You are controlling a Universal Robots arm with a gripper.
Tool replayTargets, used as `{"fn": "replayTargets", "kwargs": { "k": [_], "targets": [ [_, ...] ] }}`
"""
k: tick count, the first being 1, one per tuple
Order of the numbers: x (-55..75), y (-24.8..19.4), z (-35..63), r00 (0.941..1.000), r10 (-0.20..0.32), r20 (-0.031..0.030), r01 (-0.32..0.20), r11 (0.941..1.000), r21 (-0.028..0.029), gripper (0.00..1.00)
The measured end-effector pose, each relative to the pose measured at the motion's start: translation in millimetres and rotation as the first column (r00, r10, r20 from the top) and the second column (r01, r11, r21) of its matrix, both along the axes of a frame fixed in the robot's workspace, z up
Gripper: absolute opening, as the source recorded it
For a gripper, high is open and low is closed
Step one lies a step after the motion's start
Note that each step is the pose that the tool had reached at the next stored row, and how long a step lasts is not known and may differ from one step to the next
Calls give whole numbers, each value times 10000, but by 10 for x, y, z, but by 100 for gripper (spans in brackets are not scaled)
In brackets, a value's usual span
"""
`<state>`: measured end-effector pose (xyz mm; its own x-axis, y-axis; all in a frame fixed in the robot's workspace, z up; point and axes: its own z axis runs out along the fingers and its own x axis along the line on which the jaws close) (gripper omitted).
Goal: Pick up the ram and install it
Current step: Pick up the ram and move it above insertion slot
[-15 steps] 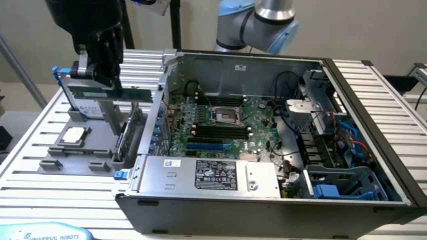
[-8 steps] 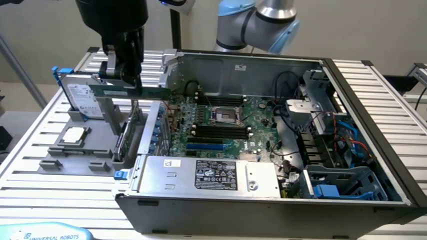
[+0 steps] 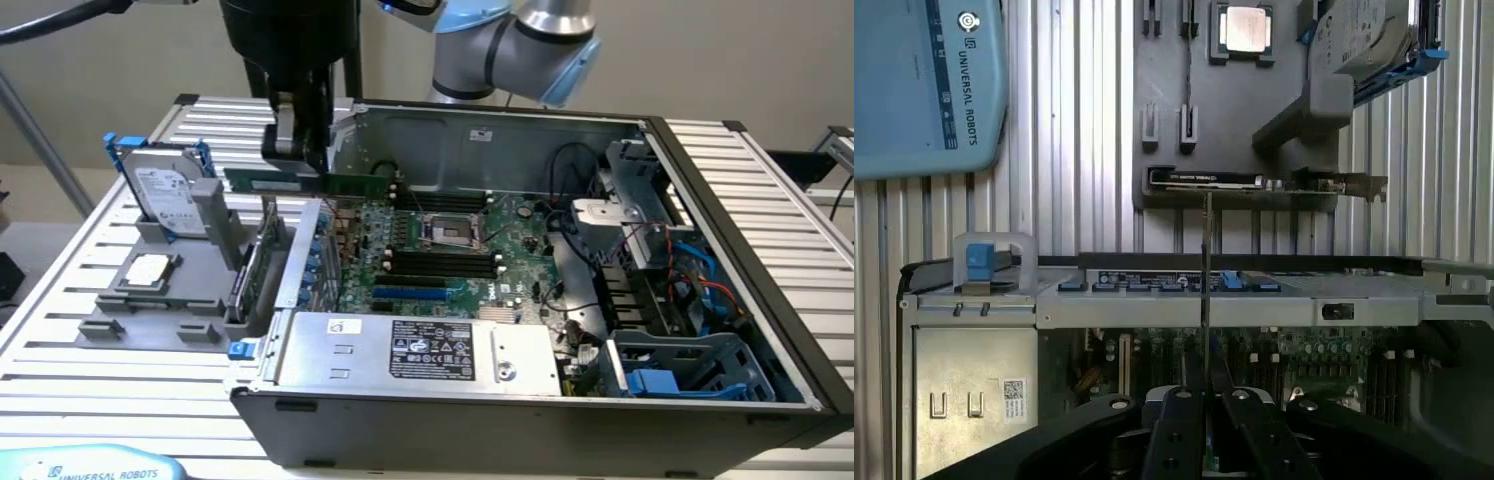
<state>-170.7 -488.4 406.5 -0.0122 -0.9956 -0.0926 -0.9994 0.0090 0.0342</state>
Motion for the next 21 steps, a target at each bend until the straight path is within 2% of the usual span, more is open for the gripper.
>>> {"fn": "replayTargets", "kwargs": {
  "k": [11, 15, 18, 21],
  "targets": [
    [500, 1, -16, 10000, -1, -31, 1, 10000, 17, 13],
    [682, 15, -35, 10000, -1, -37, 1, 10000, 16, 13],
    [817, 48, -55, 10000, -1, -38, 1, 10000, 16, 13],
    [930, 123, -85, 10000, -1, -38, 1, 10000, 17, 13]
  ]
}}
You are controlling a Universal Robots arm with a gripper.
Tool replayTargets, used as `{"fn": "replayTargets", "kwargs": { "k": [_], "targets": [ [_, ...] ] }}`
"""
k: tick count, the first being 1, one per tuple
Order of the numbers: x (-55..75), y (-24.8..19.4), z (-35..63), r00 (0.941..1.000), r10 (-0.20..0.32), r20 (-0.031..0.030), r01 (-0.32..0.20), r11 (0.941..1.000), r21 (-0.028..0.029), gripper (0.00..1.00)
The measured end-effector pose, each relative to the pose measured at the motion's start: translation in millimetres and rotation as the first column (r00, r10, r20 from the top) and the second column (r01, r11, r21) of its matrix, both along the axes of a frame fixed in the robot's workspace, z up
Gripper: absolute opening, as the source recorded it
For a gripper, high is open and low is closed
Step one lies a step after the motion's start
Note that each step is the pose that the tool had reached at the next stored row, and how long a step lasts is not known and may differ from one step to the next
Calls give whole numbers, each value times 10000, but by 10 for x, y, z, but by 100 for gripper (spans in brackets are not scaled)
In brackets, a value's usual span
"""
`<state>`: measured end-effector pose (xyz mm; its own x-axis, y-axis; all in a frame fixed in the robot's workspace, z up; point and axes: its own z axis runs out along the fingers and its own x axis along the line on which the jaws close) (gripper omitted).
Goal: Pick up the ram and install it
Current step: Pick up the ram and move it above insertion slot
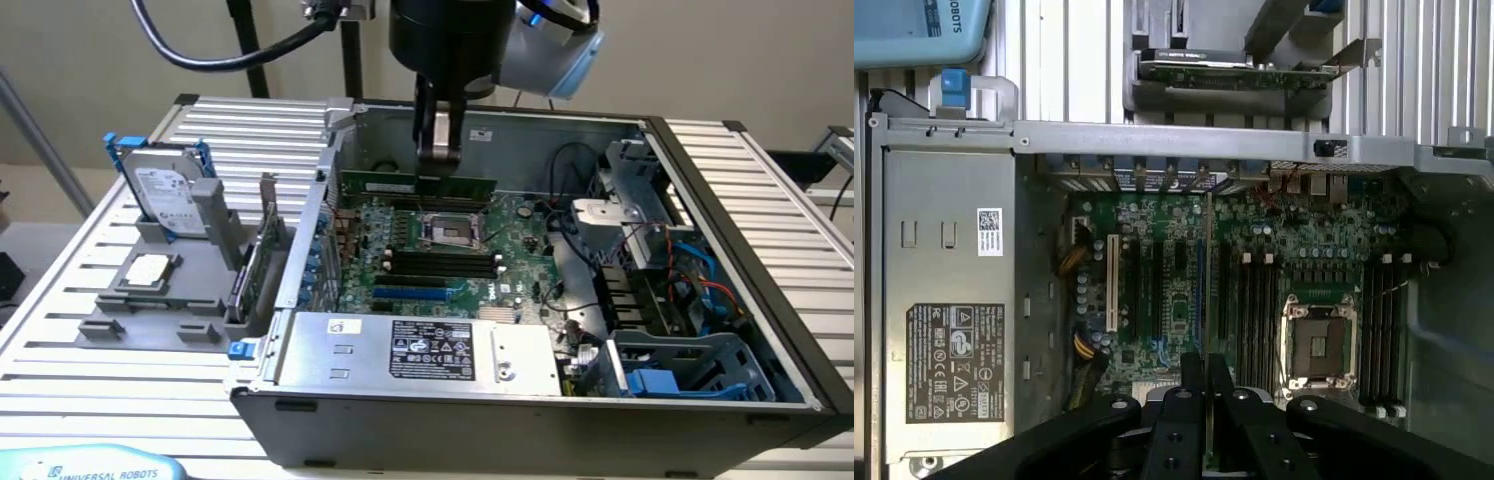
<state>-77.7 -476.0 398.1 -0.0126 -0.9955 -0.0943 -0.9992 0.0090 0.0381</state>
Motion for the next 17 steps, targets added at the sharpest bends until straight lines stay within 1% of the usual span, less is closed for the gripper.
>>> {"fn": "replayTargets", "kwargs": {
  "k": [7, 9, 13, 17],
  "targets": [
    [99, 251, -90, 10000, -1, 1, 1, 10000, -2, 13],
    [130, 307, -121, 10000, 1, 0, -1, 10000, -1, 13],
    [192, 387, -180, 10000, -4, 1, 4, 10000, 0, 13],
    [237, 437, -245, 10000, -34, 0, 34, 10000, -1, 13]
  ]
}}
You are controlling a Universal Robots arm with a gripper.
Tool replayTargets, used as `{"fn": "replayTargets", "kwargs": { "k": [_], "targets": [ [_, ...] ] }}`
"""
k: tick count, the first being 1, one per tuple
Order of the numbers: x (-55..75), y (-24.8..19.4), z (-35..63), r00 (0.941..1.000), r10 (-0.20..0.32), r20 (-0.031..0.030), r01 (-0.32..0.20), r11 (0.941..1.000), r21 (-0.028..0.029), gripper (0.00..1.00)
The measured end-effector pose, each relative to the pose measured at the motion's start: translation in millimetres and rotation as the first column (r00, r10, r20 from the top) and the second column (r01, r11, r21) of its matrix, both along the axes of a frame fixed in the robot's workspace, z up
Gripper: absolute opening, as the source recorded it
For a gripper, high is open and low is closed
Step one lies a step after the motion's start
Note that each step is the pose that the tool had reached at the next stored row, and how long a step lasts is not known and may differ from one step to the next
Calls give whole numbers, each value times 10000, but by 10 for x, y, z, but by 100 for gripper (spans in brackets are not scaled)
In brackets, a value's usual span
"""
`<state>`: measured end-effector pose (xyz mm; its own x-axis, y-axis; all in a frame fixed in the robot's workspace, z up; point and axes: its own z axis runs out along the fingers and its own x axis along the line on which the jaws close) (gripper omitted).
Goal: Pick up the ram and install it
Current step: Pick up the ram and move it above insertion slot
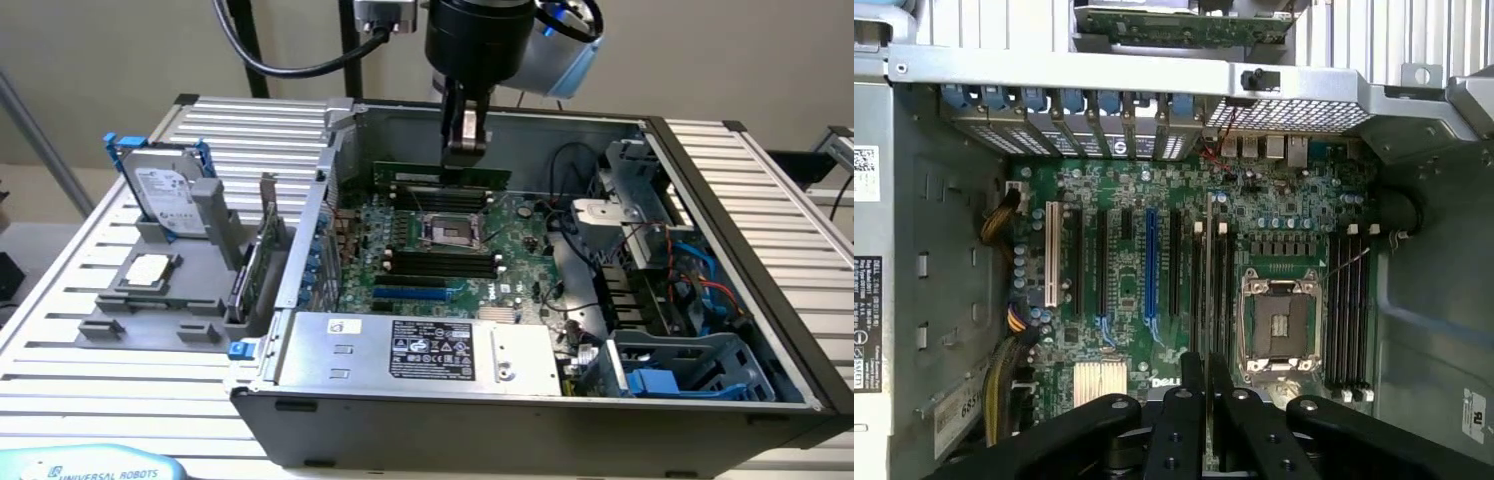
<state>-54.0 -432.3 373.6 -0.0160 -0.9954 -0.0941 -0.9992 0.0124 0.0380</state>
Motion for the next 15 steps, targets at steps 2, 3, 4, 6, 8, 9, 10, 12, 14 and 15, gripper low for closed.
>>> {"fn": "replayTargets", "kwargs": {
  "k": [2, 3, 4, 6, 8, 9, 10, 12, 14, 15],
  "targets": [
    [12, 29, -37, 10000, -18, 0, 18, 10000, 1, 13],
    [17, 45, -56, 10000, -24, 1, 24, 10000, 1, 13],
    [21, 62, -74, 10000, -31, 1, 31, 10000, 0, 13],
    [24, 91, -110, 10000, -47, 1, 47, 10000, 0, 13],
    [25, 104, -132, 10000, -62, 2, 62, 10000, 2, 13],
    [25, 104, -133, 10000, -63, 1, 63, 10000, -2, 13],
    [25, 104, -133, 10000, -63, 1, 63, 10000, -3, 13],
    [25, 104, -133, 10000, -64, 1, 64, 10000, -4, 13],
    [25, 104, -133, 10000, -65, 1, 65, 10000, -3, 13],
    [25, 104, -133, 10000, -64, 1, 64, 10000, -3, 13]
  ]
}}
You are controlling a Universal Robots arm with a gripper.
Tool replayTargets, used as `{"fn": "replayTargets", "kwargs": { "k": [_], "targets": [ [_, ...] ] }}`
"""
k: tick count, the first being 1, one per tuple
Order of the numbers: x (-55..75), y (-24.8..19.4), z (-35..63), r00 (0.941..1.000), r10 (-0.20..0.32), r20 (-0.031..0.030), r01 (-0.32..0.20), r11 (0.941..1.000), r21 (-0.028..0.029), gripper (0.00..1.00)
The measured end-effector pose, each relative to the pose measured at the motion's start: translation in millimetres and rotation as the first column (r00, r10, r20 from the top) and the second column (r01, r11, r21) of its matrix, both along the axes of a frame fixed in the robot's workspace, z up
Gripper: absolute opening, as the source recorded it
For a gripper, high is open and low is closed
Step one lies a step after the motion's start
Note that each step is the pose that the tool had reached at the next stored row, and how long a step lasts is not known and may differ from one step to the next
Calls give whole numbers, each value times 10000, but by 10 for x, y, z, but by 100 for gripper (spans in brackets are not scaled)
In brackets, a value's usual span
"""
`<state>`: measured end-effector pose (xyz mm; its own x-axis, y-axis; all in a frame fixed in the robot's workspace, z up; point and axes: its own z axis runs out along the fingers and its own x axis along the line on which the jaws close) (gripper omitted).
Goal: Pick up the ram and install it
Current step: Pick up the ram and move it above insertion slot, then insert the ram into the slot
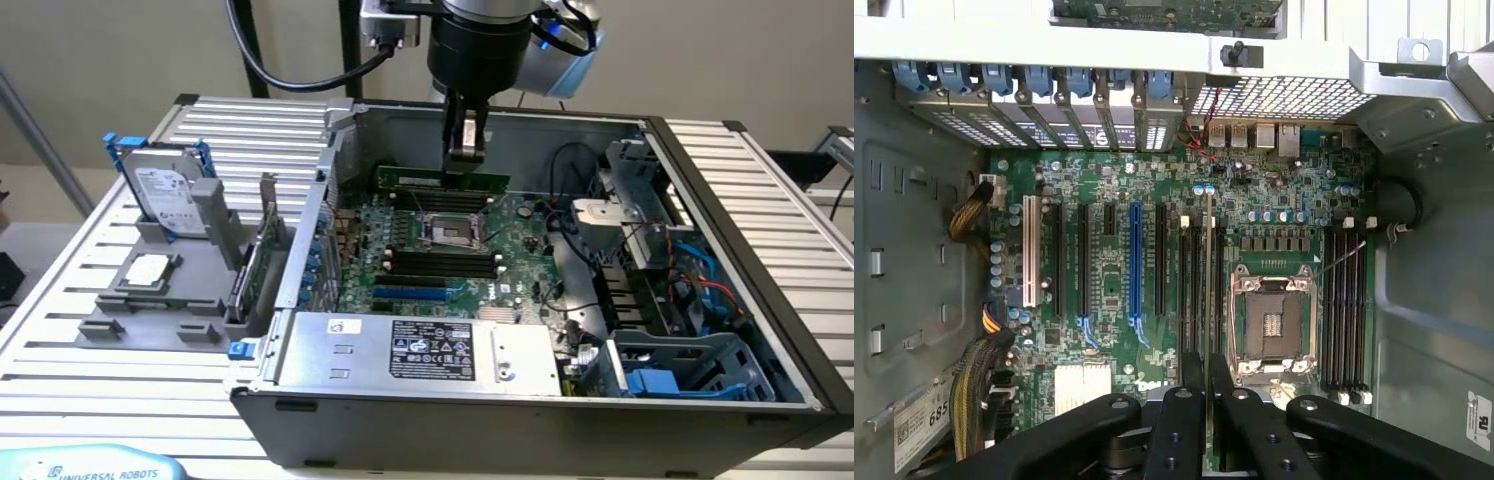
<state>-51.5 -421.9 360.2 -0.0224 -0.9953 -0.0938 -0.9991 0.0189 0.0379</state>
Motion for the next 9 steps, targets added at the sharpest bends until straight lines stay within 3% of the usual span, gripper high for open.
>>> {"fn": "replayTargets", "kwargs": {
  "k": [9],
  "targets": [
    [0, 0, 0, 10000, 0, 0, 0, 10000, 0, 13]
  ]
}}
